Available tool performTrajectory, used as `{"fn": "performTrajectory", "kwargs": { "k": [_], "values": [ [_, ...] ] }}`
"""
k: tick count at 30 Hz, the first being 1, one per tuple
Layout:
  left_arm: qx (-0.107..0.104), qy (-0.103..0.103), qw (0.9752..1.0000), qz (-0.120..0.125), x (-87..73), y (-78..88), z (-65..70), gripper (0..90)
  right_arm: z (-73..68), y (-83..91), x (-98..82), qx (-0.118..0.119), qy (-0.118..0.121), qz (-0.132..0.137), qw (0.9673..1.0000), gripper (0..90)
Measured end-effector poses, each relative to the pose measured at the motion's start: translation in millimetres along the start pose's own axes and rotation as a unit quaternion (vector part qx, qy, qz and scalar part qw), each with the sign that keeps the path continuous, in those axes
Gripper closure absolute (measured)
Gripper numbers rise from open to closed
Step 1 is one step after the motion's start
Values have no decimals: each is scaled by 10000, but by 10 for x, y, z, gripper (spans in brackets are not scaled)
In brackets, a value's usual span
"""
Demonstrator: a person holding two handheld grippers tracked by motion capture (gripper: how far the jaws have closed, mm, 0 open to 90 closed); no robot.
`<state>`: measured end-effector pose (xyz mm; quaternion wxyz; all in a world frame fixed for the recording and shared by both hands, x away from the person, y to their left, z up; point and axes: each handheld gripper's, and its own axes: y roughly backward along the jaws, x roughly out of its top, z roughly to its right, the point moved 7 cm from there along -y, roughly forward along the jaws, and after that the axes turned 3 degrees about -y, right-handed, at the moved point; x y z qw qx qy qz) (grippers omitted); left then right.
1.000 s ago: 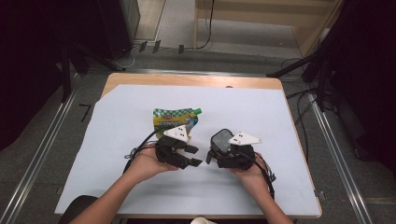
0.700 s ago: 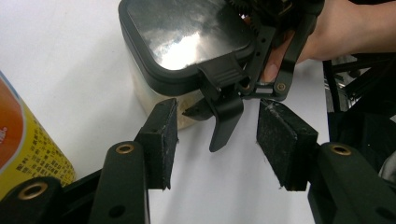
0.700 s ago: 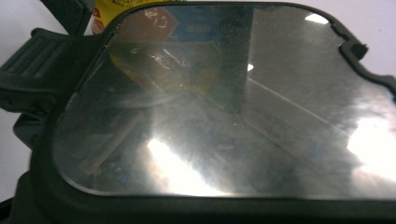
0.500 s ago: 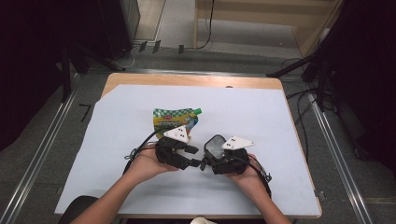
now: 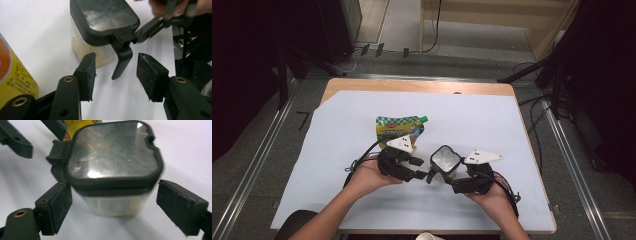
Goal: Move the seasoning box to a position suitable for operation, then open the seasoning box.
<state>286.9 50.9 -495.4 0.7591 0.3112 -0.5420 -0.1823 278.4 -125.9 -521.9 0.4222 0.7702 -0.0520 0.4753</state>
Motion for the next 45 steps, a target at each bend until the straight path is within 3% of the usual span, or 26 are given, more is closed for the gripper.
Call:
{"fn": "performTrajectory", "kwargs": {
  "k": [5,8,9,10,14,15,16,23,29,40,45],
  "values": [
    [41,-4,10000,-89,-15,-22,5,662,-7,192,-2,55,12,181,9998,274],
    [18,77,9999,-97,-16,-45,11,793,27,271,-23,5,25,239,9997,533],
    [18,77,9999,-97,-16,-45,11,823,27,271,-23,5,25,239,9997,533],
    [36,95,9999,-79,-17,-51,4,862,56,269,-20,36,-40,196,9998,659],
    [49,157,9999,-37,-14,-57,-3,900,85,252,-31,8,-206,83,9998,794],
    [55,194,9998,-32,-12,-63,-2,900,88,246,-39,14,-282,29,9996,870],
    [168,136,9997,-114,-26,-90,-7,900,84,243,-39,39,-286,8,9996,891],
    [254,67,9996,-103,-37,-156,1,900,68,224,-36,75,-237,-68,9997,900],
    [274,153,9995,39,-10,-203,-7,900,76,223,-37,87,-257,-72,9996,900],
    [303,8,9995,45,32,-280,65,900,129,183,-2,-150,-300,38,9994,900],
    [248,32,9996,122,69,-341,101,900,162,148,14,-277,-314,67,9991,900]
  ]
}}
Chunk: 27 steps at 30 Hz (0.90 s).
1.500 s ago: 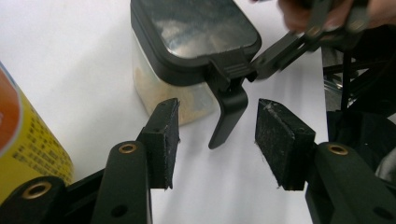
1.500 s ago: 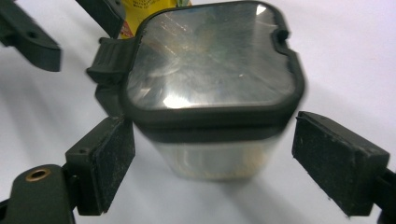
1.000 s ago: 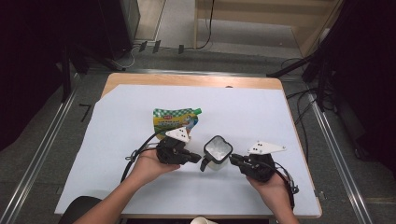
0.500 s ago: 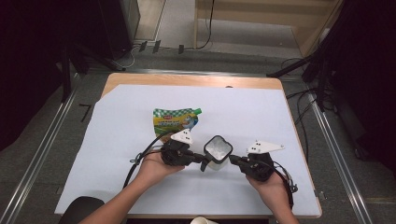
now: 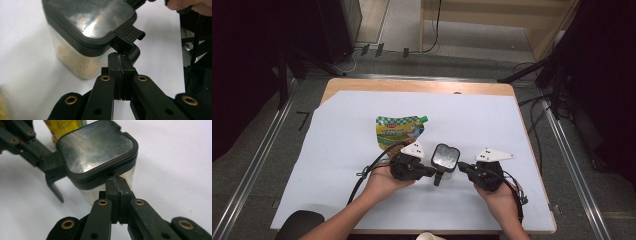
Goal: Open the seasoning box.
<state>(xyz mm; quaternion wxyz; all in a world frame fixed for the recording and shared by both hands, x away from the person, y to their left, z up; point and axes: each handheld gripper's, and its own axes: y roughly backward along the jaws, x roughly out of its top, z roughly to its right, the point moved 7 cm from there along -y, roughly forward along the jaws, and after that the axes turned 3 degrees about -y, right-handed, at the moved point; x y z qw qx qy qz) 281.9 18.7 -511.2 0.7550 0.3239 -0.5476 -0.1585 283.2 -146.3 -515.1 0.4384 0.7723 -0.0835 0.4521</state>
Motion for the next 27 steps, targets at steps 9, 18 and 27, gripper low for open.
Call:
{"fn": "performTrajectory", "kwargs": {
  "k": [9,18,27],
  "values": [
    [-151,21,9997,171,75,-102,89,900,110,-65,53,-101,-125,58,9999,900],
    [-366,153,9991,172,111,-101,127,899,139,-99,87,-150,-199,60,9997,900],
    [-557,187,9982,77,95,95,117,727,20,118,1,-96,-142,54,9998,900]
  ]
}}
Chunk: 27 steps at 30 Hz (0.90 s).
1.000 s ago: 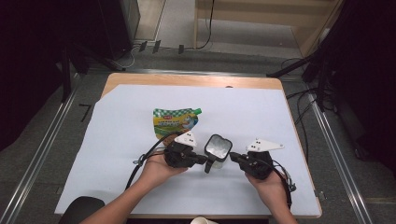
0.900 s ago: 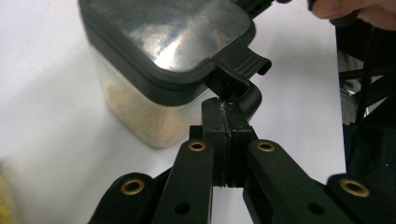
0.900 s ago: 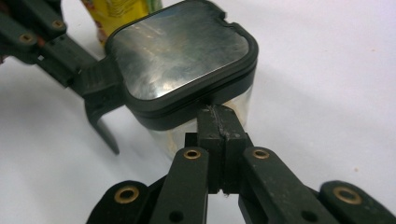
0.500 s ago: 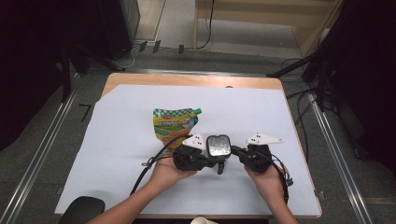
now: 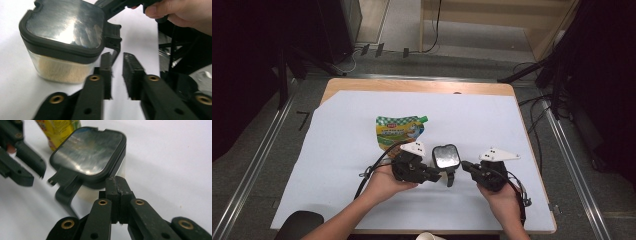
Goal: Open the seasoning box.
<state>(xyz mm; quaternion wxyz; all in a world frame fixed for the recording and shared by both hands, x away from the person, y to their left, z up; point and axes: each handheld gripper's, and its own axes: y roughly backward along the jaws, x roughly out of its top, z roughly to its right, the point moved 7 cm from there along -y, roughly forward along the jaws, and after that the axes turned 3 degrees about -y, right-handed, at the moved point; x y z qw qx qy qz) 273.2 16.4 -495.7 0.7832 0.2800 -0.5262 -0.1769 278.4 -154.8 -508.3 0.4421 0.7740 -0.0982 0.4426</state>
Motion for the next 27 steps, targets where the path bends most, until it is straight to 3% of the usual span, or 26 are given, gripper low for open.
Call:
{"fn": "performTrajectory", "kwargs": {
  "k": [7,9,12,17,18,27],
  "values": [
    [56,-180,9997,-123,-38,44,-23,566,-154,126,-33,81,11,-18,10000,900],
    [15,-118,9999,-119,-42,48,-31,490,-251,158,-85,169,41,-49,9998,900],
    [13,-80,9998,-154,-49,54,-45,449,-355,176,-109,256,97,-33,9996,900],
    [109,-128,9997,-152,-59,67,-73,436,-468,148,-149,391,130,-101,9991,900],
    [127,-121,9998,-123,-58,74,-83,434,-528,119,-162,448,231,-142,9986,900],
    [135,-267,9995,-80,-60,75,-79,430,-679,-48,-176,528,375,-137,9978,900]
  ]
}}
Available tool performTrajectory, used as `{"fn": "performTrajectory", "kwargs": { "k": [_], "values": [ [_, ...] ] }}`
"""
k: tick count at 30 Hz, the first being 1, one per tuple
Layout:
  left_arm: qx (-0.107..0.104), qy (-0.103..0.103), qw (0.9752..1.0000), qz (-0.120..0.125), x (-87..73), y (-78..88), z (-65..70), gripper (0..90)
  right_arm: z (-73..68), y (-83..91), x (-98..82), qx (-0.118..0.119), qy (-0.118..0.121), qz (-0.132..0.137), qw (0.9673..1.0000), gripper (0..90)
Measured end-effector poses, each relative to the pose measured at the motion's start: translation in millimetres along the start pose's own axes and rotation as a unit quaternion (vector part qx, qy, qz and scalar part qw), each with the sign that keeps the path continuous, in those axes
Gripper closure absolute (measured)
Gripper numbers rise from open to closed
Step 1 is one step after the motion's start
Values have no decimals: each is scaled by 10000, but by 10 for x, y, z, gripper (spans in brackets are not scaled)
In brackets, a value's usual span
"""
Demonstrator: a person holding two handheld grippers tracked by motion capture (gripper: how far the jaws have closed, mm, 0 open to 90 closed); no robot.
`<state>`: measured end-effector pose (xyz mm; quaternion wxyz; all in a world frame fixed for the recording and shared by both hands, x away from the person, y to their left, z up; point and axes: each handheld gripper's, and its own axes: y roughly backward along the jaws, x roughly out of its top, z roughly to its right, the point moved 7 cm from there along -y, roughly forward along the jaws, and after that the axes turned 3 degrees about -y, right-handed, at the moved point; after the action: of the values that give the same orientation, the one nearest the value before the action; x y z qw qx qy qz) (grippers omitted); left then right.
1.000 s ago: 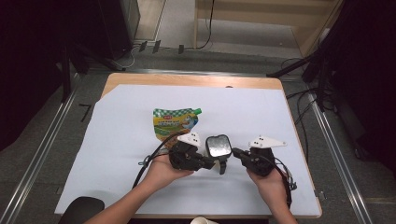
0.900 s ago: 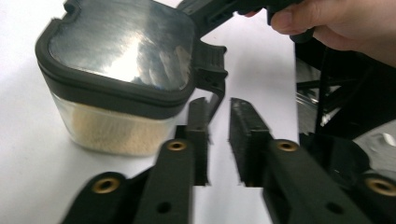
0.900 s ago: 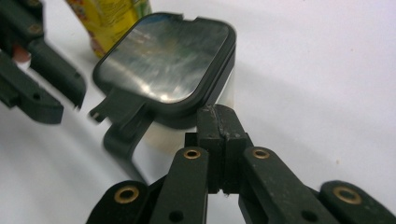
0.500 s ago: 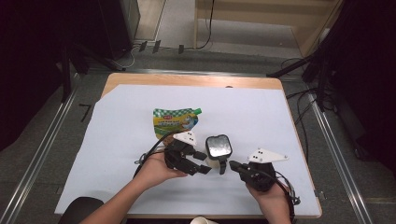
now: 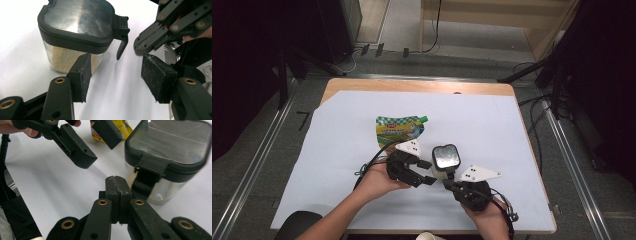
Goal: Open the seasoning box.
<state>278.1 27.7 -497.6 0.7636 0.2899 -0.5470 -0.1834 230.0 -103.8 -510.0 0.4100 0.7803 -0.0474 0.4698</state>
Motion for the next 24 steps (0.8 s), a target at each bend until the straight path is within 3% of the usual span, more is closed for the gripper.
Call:
{"fn": "performTrajectory", "kwargs": {
  "k": [9,24],
  "values": [
    [-12,14,10000,11,-7,12,-15,428,61,-106,-22,-91,-104,-48,9999,900],
    [87,-10,9999,49,-5,33,-27,433,120,-83,-65,-12,-210,-137,9997,900]
  ]
}}
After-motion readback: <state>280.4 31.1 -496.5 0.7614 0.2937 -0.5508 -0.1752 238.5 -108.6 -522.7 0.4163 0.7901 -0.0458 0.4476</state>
